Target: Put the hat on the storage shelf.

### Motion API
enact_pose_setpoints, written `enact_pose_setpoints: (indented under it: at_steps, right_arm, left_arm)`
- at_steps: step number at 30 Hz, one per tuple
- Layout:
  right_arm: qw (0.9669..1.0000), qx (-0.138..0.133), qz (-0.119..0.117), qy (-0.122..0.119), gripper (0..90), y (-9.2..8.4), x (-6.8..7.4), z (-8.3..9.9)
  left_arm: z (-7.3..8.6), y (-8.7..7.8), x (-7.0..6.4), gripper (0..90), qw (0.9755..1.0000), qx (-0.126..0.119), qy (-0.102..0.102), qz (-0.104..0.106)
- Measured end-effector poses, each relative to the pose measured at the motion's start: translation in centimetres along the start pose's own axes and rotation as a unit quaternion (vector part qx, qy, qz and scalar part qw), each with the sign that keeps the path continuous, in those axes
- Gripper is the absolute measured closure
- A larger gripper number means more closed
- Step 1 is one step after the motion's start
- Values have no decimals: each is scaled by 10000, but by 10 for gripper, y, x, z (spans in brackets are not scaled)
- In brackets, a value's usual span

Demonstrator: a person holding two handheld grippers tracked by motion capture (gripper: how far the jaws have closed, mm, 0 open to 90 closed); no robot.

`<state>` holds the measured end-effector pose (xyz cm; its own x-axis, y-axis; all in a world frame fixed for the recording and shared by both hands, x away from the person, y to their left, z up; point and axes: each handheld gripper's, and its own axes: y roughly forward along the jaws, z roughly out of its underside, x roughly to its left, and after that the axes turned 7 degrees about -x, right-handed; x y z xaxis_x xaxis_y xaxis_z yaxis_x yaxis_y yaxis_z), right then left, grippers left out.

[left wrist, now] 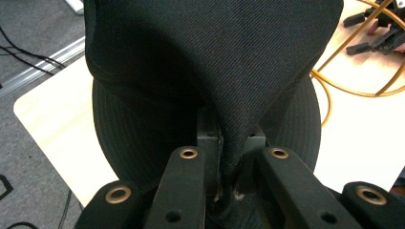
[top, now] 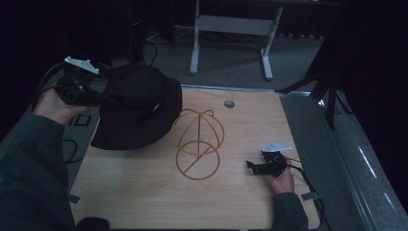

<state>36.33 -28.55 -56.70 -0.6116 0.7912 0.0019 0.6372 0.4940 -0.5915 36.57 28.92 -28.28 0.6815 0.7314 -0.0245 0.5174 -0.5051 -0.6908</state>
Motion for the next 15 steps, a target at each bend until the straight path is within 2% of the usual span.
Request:
enact_pose_setpoints:
  at_steps: [8, 15]
  right_arm:
    - [10000, 0, 0, 1, 140, 0, 0, 0]
    - [10000, 1, 2, -3, 140, 0, 0, 0]
  left_arm:
    - [0, -8, 4, 848, 9999, -104, 14, 37]
    - [-3, -11, 5, 848, 9998, -122, 115, 98]
